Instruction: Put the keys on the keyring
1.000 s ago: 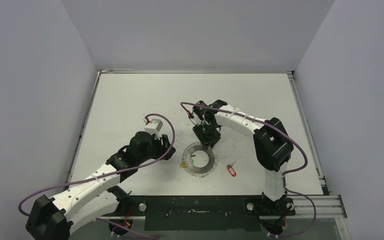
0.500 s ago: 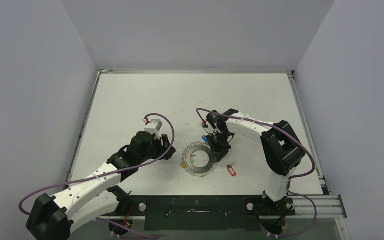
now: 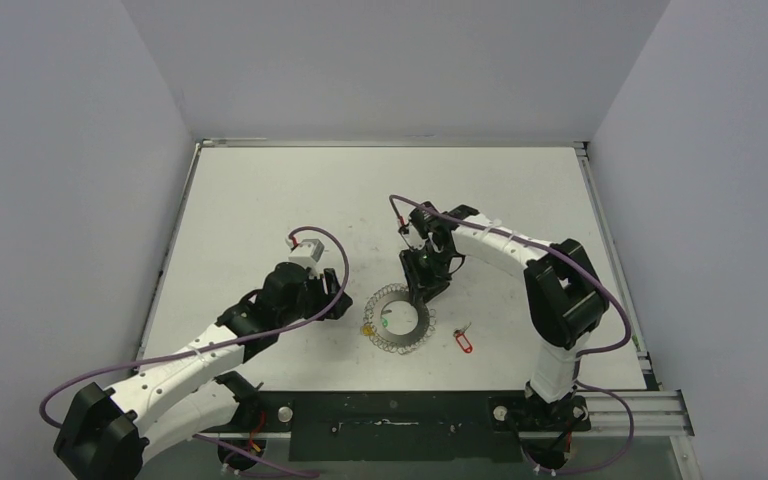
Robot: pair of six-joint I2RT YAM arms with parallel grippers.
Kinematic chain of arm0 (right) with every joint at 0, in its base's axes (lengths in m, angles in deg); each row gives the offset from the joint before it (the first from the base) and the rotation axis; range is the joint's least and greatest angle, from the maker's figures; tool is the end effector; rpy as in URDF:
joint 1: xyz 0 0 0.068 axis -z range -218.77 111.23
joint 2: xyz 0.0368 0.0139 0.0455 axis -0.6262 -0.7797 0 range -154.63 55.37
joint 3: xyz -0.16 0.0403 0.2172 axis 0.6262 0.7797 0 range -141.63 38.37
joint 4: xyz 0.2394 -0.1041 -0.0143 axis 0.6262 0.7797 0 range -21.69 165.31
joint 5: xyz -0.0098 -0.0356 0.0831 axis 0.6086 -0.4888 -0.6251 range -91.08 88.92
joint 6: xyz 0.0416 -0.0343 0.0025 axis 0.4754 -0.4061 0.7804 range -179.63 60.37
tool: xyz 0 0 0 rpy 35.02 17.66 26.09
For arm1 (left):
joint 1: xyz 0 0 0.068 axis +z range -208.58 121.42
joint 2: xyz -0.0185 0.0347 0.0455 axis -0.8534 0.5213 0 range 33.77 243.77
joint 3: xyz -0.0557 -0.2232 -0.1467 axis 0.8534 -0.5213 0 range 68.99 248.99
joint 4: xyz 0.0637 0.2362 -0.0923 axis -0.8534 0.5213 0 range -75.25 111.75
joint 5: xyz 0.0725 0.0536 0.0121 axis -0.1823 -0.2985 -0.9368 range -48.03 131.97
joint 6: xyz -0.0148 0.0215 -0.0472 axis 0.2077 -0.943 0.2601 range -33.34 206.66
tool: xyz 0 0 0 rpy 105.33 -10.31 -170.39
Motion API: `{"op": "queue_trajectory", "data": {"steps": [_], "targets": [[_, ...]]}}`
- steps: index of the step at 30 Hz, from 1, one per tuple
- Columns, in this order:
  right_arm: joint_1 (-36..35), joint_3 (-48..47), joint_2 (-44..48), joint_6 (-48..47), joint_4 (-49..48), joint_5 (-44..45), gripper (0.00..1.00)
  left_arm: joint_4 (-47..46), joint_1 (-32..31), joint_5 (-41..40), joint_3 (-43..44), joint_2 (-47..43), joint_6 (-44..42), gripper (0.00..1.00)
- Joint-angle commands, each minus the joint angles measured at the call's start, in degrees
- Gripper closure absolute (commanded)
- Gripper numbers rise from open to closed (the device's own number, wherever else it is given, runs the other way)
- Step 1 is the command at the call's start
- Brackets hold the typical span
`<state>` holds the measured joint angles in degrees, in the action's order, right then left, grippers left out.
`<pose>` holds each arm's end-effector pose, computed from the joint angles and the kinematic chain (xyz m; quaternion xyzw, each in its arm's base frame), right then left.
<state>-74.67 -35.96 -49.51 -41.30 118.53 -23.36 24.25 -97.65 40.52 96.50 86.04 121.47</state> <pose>0.2727 0.2140 0.1900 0.1648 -0.9641 -0.2073 0.0175 0.1533 -0.1234 0.2125 0.0269 0.8836 -0.2719 0.3803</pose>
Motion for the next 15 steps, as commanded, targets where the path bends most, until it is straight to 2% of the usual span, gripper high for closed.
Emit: {"op": "queue_trajectory", "data": {"steps": [1, 7, 12, 15], "targets": [[2.8, 1.4, 3.2, 1.1, -1.6, 0.8, 0.63, -0.5, -0.1, -0.3, 0.1, 1.3, 1.7, 0.49], [6.7, 5.6, 3.0, 5.2, -7.3, -4.6, 0.51, -0.2, 0.0, 0.1, 0.9, 3.9, 3.0, 0.48], [8.1, 4.7, 1.1, 6.8, -9.4, -6.1, 0.51, 0.4, 0.6, 1.4, 3.1, 7.7, 3.9, 0.48], [8.3, 3.6, -0.1, 6.6, -8.9, -6.1, 0.57, 1.1, 1.0, 3.5, 5.0, 10.2, 3.6, 0.48]]}}
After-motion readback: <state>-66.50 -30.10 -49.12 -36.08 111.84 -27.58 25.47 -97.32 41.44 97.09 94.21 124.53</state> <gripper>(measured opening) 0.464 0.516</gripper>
